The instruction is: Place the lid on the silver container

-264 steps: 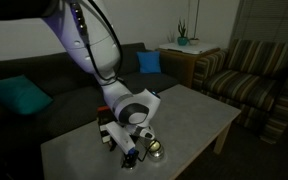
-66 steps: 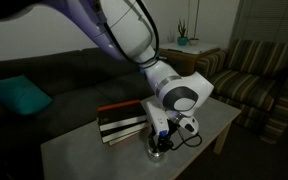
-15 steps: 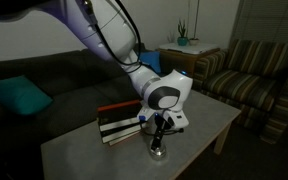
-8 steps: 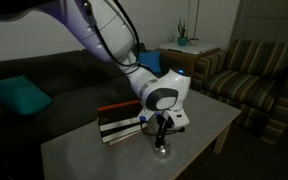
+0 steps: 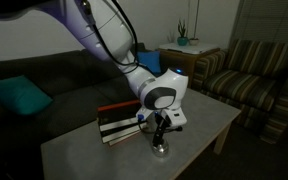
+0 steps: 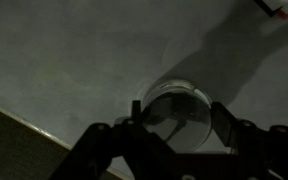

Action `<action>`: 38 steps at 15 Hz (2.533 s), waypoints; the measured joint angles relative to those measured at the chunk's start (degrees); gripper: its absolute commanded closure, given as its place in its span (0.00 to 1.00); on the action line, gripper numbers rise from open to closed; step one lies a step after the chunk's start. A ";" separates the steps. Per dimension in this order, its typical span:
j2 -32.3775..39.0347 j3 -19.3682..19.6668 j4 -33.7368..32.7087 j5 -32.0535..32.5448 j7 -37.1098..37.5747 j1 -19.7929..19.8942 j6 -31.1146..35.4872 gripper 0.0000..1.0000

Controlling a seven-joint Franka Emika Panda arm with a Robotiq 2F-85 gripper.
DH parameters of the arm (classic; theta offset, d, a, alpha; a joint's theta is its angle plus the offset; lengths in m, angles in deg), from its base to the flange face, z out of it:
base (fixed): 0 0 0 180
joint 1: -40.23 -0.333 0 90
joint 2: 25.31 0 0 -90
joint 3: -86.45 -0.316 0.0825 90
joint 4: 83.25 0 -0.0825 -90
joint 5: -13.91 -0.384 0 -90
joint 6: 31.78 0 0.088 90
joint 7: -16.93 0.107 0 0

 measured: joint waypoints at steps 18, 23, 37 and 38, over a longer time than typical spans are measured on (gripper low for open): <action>-4.24 2.54 9.97 0.04 5.50 -2.15 12.08 0.56; -6.27 3.74 12.90 0.08 5.55 -3.17 15.23 0.56; -3.07 0.50 8.85 -0.10 -1.83 -2.31 12.88 0.56; -2.34 0.50 7.99 -0.22 -1.49 -2.29 12.80 0.56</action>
